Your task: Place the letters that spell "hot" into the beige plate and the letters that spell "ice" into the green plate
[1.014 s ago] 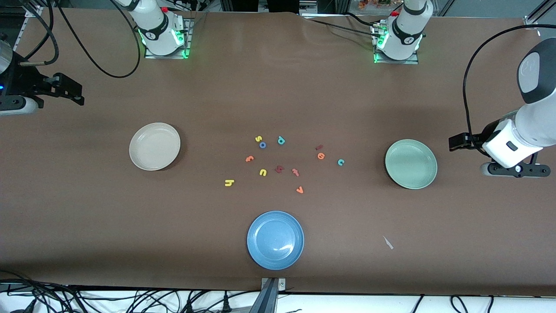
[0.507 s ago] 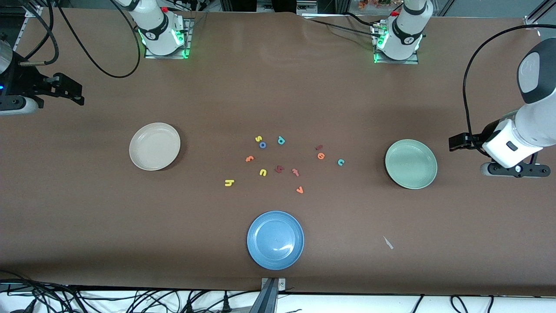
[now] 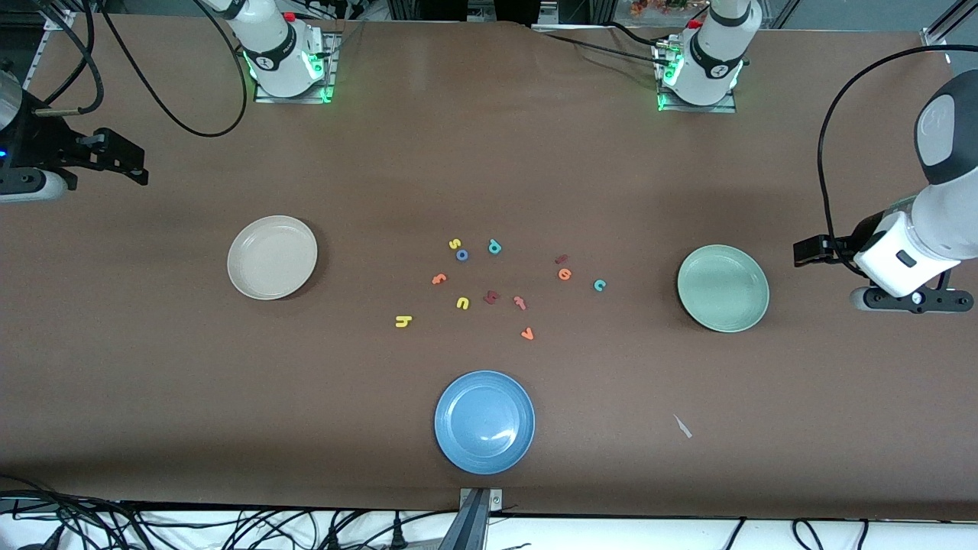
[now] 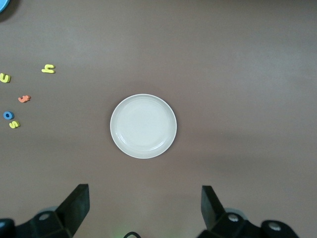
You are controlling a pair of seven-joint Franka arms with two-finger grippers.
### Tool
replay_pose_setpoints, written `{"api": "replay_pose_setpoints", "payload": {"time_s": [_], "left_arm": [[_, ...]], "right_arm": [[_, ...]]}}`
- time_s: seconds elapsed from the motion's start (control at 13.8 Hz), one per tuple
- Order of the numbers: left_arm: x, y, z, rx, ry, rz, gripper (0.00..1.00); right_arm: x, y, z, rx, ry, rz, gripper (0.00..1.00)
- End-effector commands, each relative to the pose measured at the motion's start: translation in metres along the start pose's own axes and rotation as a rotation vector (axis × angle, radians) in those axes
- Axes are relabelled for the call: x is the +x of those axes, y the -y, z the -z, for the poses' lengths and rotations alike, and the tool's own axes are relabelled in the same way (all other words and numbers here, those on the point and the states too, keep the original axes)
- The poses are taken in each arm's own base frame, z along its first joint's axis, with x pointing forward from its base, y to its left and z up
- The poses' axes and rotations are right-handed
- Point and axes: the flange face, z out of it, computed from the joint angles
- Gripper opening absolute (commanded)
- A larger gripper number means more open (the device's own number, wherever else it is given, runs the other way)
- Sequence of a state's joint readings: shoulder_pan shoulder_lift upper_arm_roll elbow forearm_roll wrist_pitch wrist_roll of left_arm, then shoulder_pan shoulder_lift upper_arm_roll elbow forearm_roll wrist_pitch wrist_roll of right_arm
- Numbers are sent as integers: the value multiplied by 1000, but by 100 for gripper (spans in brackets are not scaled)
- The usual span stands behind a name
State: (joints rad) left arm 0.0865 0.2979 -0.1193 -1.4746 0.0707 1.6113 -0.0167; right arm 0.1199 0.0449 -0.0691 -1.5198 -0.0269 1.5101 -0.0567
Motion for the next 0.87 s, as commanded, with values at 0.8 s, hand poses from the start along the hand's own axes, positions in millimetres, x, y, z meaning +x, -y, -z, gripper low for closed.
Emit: {"api": "replay_pose_setpoints", "payload": {"time_s": [0.8], "left_arm": [[9, -1, -10, -1, 9, -23, 100]], "right_arm": [[-1, -3, 1, 21, 7, -13, 100]]}}
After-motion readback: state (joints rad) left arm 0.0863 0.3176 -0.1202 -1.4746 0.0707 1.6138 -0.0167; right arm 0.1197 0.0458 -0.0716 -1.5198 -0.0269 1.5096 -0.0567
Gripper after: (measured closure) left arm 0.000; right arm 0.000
